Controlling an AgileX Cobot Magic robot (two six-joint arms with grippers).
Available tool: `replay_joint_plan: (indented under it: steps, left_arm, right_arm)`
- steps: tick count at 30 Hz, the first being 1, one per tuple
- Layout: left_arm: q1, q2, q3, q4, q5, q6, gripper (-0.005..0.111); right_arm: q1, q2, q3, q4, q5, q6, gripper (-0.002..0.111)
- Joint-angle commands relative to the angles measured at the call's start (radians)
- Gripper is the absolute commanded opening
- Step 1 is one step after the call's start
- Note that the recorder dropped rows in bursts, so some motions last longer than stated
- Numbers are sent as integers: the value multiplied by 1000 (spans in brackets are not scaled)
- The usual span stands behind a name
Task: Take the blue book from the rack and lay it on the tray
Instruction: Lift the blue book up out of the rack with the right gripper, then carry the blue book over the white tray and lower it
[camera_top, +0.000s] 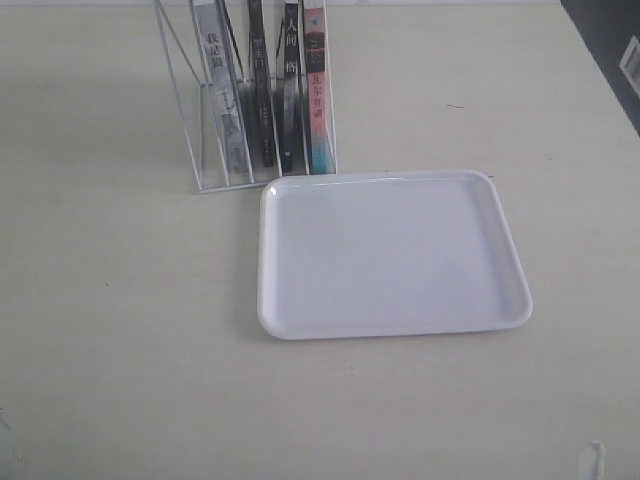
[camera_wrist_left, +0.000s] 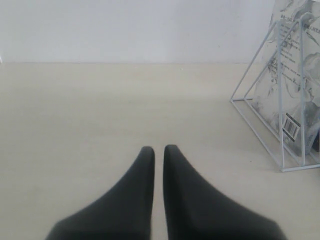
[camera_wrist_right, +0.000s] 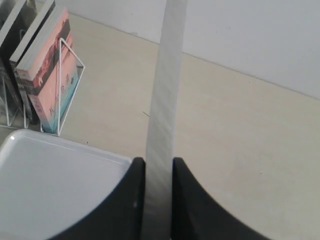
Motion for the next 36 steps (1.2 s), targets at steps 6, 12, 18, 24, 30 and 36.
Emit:
replay_joint_plan:
  steps: [6, 12, 18, 24, 30, 36]
  left_arm:
    - [-10, -2, 4, 2, -6, 2, 6]
    - [-10, -2, 4, 2, -6, 2, 6]
    - [-10, -2, 4, 2, -6, 2, 6]
    - [-10, -2, 4, 2, -6, 2, 6]
    - [-10, -2, 4, 2, -6, 2, 6]
    - [-10, -2, 4, 2, -6, 2, 6]
  right_arm:
    - [-2, 81, -5, -31, -36, -56, 0]
    - [-2, 113, -5, -46, -36, -12, 0]
    - [21, 149, -5, 46, -36, -10, 0]
    - [182, 154, -5, 52, -36, 57, 0]
    - [257, 154, 6, 12, -36, 47, 0]
    - [188, 135, 6, -192, -36, 45, 0]
